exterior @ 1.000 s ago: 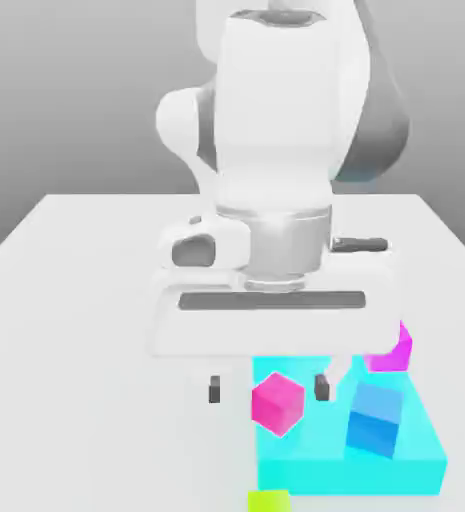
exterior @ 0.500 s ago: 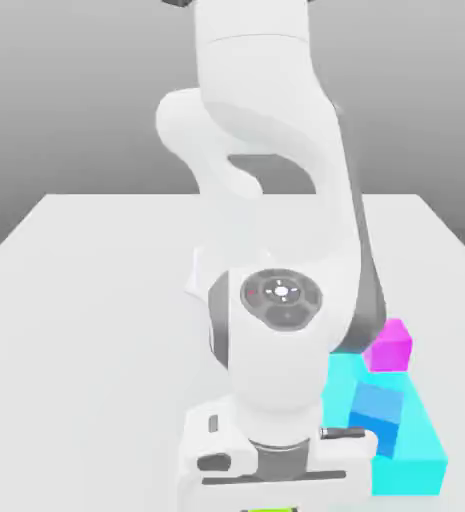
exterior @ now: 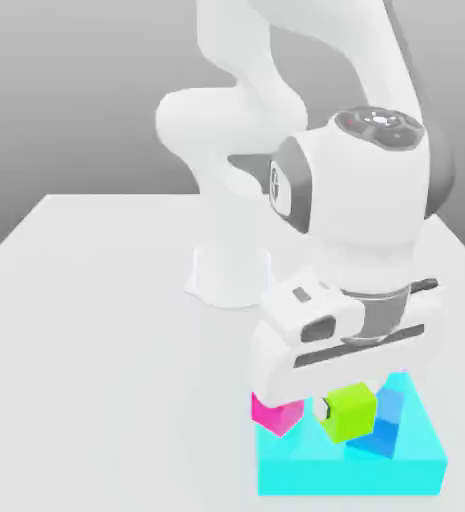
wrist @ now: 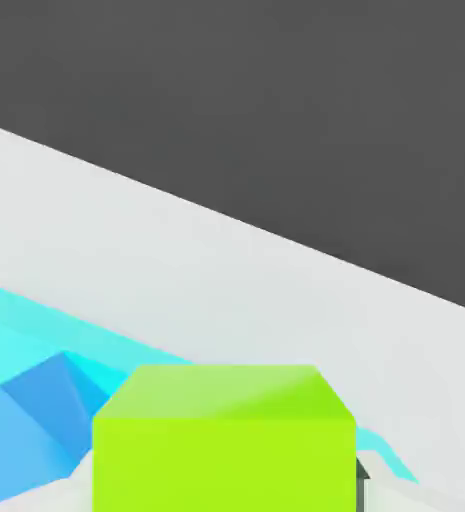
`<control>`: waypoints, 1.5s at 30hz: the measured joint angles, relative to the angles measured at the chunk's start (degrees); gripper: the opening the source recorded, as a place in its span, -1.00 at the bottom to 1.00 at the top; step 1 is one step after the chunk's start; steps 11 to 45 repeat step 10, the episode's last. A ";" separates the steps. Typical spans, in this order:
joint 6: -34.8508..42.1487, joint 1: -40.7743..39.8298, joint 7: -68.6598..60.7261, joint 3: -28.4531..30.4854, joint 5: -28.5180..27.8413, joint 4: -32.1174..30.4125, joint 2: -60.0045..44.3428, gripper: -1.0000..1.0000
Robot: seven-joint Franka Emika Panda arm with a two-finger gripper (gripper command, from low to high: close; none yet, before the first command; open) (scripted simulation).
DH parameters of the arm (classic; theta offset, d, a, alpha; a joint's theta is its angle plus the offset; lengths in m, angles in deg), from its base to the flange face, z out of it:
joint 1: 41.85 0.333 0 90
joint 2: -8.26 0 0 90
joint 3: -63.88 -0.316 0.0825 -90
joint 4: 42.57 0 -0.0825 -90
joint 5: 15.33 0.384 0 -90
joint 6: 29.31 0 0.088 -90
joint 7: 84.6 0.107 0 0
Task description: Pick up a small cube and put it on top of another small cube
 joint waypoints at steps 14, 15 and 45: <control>-5.15 4.83 -4.22 0.96 -0.63 -3.93 -1.27 1.00; -5.15 4.83 -4.22 0.96 -0.63 -3.93 -1.27 1.00; -5.15 4.83 -4.22 0.96 -0.63 -3.93 -1.27 1.00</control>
